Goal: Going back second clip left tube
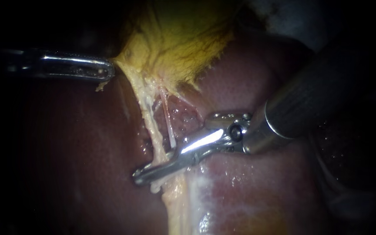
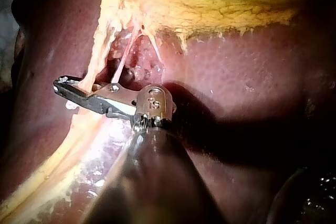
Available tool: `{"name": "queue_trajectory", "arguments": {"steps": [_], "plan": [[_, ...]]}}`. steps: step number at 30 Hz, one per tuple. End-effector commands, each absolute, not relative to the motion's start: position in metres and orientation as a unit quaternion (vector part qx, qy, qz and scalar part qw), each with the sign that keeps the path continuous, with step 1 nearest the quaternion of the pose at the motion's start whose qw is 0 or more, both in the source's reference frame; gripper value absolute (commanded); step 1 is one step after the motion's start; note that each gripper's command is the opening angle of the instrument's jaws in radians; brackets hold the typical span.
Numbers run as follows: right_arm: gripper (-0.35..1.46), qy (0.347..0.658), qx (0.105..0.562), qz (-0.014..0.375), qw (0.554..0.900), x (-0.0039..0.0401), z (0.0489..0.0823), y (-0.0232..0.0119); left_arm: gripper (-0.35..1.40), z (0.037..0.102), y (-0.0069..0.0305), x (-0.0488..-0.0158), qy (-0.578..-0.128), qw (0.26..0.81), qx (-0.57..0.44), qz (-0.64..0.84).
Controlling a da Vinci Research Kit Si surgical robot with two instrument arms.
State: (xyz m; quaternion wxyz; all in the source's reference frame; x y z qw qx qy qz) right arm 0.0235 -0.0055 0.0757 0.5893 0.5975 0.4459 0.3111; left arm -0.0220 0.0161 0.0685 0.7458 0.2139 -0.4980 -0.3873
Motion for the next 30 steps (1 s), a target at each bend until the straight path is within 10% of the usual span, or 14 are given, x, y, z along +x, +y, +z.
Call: {"name": "queue_trajectory", "arguments": {"steps": [1, 7, 15, 30], "plan": [[-0.35, 0.444, 0.599, 0.313, 0.588, 0.0236, 0.0758, -0.0055, -0.35, 0.0685, 0.0161, -0.0220, -0.498, 0.746, 0.213, -0.388], [0.36, 0.528, 0.502, 0.252, 0.638, 0.0243, 0.0760, -0.0052, -0.35, 0.0685, 0.0161, -0.0219, -0.498, 0.746, 0.214, -0.388], [0.51, 0.550, 0.334, 0.262, 0.719, 0.0218, 0.0740, -0.0071, -0.35, 0.0685, 0.0161, -0.0215, -0.498, 0.746, 0.213, -0.388], [0.60, 0.556, 0.223, 0.173, 0.782, 0.0141, 0.0697, -0.0041, -0.35, 0.0685, 0.0161, -0.0213, -0.498, 0.746, 0.212, -0.388]]}}
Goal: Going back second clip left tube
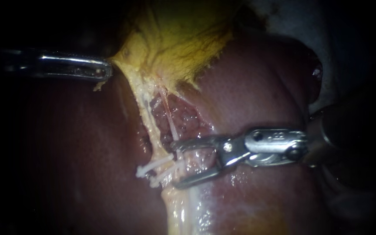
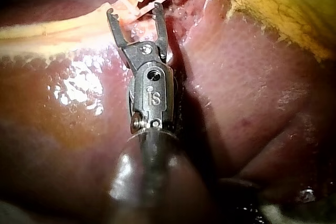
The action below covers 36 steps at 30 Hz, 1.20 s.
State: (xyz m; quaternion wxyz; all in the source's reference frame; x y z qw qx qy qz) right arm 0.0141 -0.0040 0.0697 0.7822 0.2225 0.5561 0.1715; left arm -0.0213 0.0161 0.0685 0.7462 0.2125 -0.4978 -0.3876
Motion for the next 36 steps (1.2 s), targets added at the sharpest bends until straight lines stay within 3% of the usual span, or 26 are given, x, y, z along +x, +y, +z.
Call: {"name": "queue_trajectory", "arguments": {"steps": [1, 19, 36], "plan": [[0.60, 0.557, 0.219, 0.169, 0.783, 0.0132, 0.0691, -0.0036, -0.35, 0.0685, 0.0161, -0.0213, -0.498, 0.746, 0.212, -0.388], [0.60, 0.532, 0.185, 0.163, 0.810, 0.0084, 0.0662, -0.0013, -0.35, 0.0694, 0.0158, -0.0218, -0.498, 0.747, 0.209, -0.388], [0.59, 0.532, 0.189, 0.160, 0.810, 0.0063, 0.0650, -0.0006, -0.35, 0.0758, 0.0144, -0.0259, -0.491, 0.758, 0.207, -0.376]]}}
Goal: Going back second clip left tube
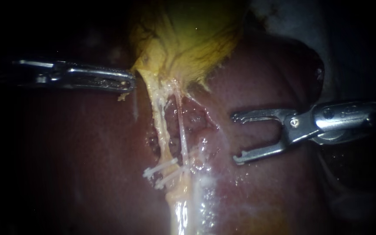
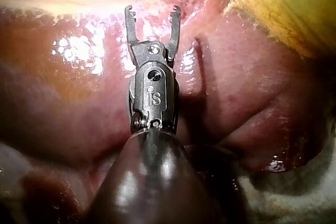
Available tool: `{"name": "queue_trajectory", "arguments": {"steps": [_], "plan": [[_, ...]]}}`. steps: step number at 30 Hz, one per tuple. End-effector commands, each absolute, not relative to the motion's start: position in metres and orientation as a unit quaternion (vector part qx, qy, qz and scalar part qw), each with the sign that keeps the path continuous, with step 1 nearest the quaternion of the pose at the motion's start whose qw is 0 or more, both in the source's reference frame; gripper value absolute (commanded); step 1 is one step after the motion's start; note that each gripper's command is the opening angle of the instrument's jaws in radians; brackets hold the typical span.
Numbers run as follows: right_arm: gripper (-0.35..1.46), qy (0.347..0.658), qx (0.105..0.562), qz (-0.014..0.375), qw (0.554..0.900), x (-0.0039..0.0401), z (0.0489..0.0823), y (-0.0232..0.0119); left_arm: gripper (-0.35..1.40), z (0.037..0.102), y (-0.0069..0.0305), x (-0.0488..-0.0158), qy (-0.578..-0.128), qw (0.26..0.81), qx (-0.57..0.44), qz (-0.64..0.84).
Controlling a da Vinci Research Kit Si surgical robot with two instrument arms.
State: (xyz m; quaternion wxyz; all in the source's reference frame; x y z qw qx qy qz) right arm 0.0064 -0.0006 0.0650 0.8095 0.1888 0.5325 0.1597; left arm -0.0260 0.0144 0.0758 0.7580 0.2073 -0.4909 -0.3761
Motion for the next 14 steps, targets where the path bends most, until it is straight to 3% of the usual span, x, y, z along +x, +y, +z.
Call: {"name": "queue_trajectory", "arguments": {"steps": [1, 14], "plan": [[0.59, 0.532, 0.189, 0.159, 0.810, 0.0063, 0.0650, -0.0006, -0.35, 0.0760, 0.0144, -0.0260, -0.491, 0.758, 0.207, -0.376], [0.60, 0.532, 0.189, 0.160, 0.810, 0.0063, 0.0649, -0.0007, -0.35, 0.0762, 0.0144, -0.0260, -0.490, 0.759, 0.208, -0.375]]}}
